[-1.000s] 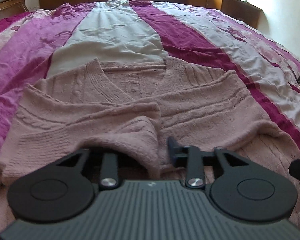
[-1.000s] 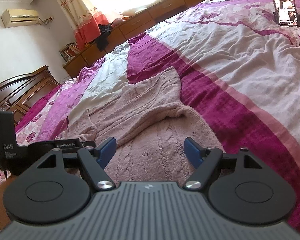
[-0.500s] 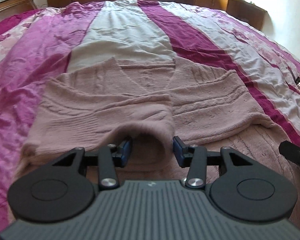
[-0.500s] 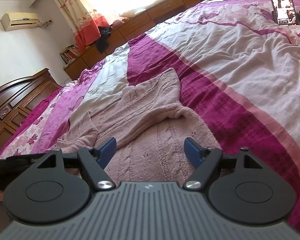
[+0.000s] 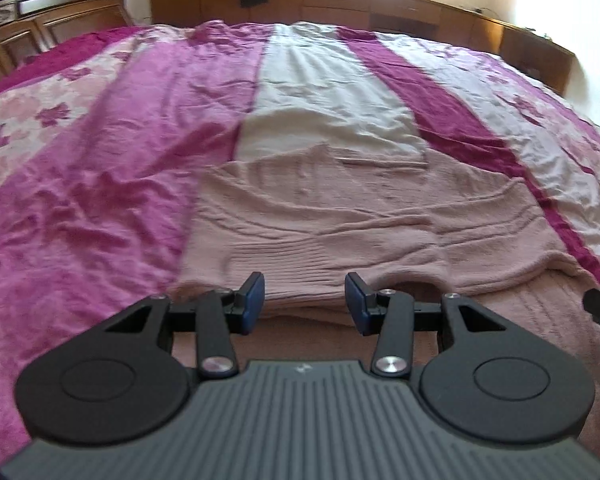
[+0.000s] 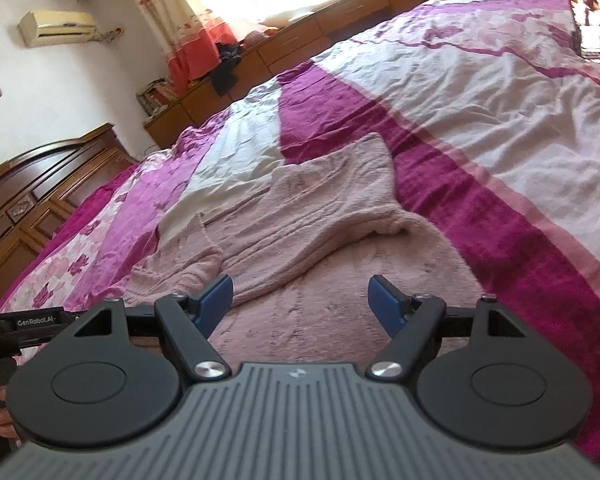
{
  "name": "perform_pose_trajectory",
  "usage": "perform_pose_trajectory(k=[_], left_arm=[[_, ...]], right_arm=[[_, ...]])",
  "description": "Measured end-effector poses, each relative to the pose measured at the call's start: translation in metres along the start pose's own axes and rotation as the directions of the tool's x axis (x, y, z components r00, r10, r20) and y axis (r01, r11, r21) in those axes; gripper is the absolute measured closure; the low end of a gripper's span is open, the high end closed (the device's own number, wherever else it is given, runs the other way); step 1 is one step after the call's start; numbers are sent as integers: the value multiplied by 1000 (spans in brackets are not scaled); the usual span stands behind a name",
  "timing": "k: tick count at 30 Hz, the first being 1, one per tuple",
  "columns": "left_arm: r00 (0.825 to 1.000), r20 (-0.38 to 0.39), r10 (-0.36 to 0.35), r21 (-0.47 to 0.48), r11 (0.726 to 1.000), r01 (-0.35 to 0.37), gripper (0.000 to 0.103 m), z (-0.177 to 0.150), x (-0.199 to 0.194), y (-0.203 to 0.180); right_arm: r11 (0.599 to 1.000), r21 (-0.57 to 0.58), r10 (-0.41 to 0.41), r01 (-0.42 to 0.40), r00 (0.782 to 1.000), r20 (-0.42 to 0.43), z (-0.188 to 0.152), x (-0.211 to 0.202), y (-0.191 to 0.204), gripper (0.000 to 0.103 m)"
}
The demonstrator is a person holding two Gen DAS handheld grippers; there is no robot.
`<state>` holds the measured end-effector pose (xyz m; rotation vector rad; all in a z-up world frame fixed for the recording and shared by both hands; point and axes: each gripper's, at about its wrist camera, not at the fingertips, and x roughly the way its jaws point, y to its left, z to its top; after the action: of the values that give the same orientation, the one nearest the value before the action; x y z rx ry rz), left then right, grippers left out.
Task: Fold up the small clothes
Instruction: 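Open the left tool and withdraw it from the folded cardigan, then grasp the cardigan side edge with the right tool and fold it inward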
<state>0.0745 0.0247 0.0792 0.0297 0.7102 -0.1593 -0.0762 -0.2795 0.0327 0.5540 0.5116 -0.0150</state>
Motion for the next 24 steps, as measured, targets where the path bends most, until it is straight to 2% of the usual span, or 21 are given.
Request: perform_pose_trajectory(k=[8,14,20,24], left_arm=[[997,-33,76,-58,995,-78,57,-10,0,35],[990,-58,132,-66,989,-136,57,-15,0,52],[983,-77,168,-88,981,-175,57,-22,1,68],[979,-92,183,-103,976,-192,57,-28,2,78]], right_arm=[[988,-125,84,-91,995,-57,6,16,51,23],[953,-238,161,-185,980,-118,3,36,108,23],[887,-357,232,-293,951,-206,-10,67,169,23],[839,-402,263,-367,920,-290,-23,93,200,23]])
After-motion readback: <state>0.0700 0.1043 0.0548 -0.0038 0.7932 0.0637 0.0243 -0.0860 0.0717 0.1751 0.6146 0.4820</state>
